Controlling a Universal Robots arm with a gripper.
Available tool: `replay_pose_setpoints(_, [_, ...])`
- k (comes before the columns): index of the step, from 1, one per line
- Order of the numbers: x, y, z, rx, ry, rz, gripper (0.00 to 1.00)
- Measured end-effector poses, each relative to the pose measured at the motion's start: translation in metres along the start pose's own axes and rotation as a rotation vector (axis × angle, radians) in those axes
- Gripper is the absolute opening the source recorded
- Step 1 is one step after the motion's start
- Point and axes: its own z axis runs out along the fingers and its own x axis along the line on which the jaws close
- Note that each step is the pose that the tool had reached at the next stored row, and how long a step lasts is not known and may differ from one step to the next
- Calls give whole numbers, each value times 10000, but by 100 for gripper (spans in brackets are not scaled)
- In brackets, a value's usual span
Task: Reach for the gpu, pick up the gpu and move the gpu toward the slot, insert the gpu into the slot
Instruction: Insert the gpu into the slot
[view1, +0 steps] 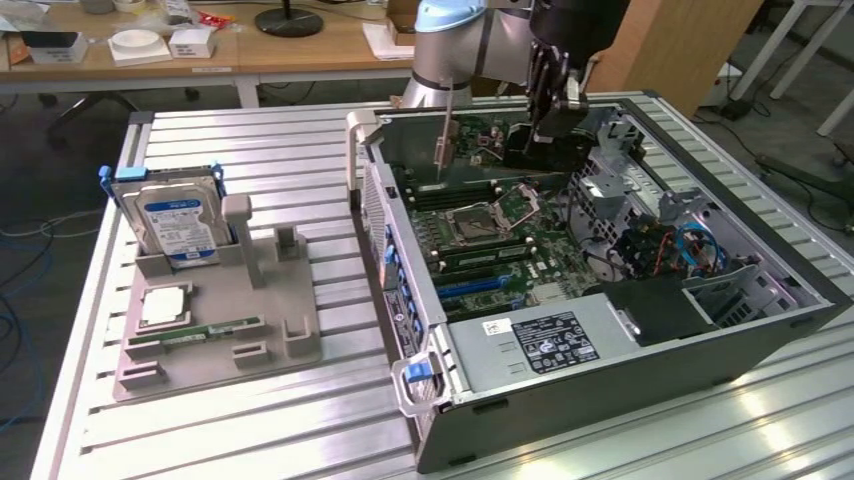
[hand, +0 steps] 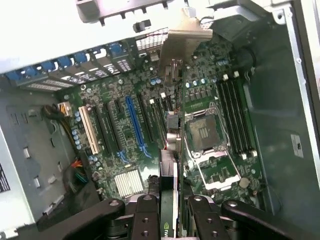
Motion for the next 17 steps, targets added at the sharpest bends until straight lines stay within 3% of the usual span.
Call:
replay_pose_setpoints(13, [-2, -9, 14, -70, -51, -1866, 27])
replay_pose_setpoints(17, [-2, -9, 21, -73, -59, -2063, 27])
